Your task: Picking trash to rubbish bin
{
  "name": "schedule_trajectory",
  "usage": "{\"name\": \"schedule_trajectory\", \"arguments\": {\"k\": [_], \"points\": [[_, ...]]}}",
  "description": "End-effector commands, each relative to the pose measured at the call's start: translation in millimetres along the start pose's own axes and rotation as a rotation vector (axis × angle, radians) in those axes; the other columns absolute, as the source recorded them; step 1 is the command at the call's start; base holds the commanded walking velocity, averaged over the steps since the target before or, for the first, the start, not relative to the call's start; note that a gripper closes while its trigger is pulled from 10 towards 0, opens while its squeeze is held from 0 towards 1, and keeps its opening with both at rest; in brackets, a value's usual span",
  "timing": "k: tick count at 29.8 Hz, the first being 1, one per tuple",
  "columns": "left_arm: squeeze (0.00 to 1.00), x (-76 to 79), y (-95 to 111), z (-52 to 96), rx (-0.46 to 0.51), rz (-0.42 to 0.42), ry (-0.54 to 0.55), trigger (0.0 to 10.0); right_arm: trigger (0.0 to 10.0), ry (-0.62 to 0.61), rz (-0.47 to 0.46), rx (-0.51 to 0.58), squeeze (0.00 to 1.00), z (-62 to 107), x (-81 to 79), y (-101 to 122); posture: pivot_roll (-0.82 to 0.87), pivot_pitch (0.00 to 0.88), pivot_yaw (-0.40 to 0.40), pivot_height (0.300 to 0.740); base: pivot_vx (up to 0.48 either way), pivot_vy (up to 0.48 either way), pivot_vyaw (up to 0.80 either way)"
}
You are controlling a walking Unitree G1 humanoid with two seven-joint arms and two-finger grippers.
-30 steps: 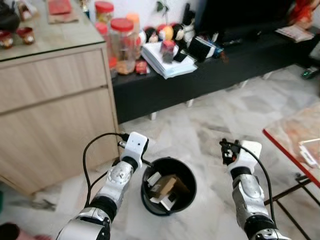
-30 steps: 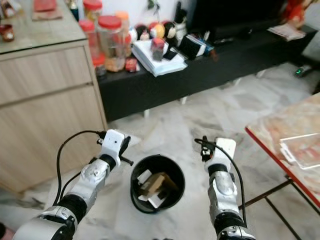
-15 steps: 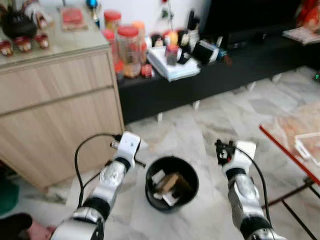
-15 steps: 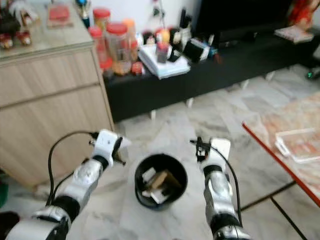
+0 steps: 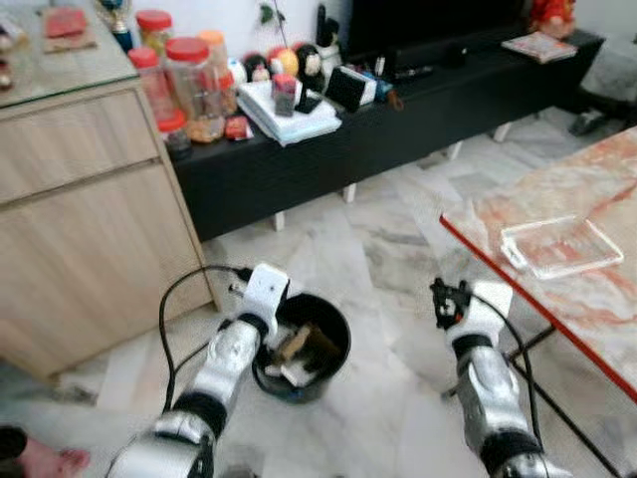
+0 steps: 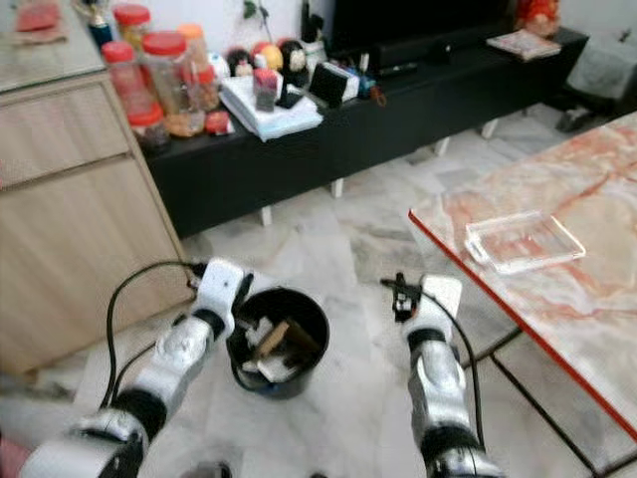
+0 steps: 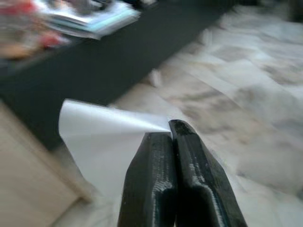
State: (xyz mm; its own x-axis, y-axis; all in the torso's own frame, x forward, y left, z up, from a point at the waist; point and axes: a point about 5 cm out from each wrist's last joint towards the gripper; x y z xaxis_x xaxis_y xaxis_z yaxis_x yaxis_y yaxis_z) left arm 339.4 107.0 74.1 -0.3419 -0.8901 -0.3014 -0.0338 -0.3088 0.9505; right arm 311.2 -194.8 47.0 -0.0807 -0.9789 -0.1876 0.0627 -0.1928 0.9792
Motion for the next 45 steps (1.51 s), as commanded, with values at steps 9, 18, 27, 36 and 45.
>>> {"name": "schedule_trajectory", "arguments": {"k": [9, 18, 27, 36, 45], "points": [[0.00, -1.1, -7.9, 3.6, -0.034, 0.034, 0.020, 10.0, 10.0, 0.018, 0.016, -0.003, 0.00, -0.6, -2.8, 0.4, 0.17, 0.116, -0.075, 0.740, 0.000, 0.000, 0.00], [0.00, -1.2, -8.7, 4.2, -0.036, 0.037, 0.033, 10.0, 10.0, 0.026, 0.022, -0.005, 0.00, -0.8, -3.2, 0.4, 0.17, 0.117, -0.080, 0.740, 0.255, 0.000, 0.00], [0.00, -2.9, -9.9, 5.1, -0.041, 0.038, 0.048, 10.0, 10.0, 0.056, 0.057, 0.002, 0.00, -1.0, -6.6, 1.5, 0.17, 0.119, -0.081, 0.740, 0.313, 0.000, 0.22], [0.00, -2.8, -10.5, 5.3, -0.045, 0.041, 0.050, 10.0, 10.0, 0.052, 0.045, -0.001, 0.00, -0.9, -7.0, 0.7, 0.17, 0.119, -0.083, 0.740, 0.328, 0.000, 0.23], [0.00, -2.0, -9.7, 4.7, -0.041, 0.042, 0.042, 10.0, 10.0, 0.046, 0.031, -0.004, 0.00, -1.2, -6.5, 0.7, 0.17, 0.119, -0.082, 0.740, 0.327, 0.000, 0.00]]}}
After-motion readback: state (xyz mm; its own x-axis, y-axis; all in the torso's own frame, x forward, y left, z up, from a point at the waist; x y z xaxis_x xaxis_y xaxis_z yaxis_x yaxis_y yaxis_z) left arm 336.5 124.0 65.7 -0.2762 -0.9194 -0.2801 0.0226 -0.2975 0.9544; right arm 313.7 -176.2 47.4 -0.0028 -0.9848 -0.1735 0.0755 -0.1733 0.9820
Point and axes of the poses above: a point about 5 cm out from each wrist's last joint towards the gripper, its own z axis pointing back from the gripper into the wrist, its own y axis along the axis of the wrist's last joint, x = y × z, and after that the axes turned 6 degrees about -z, right-handed
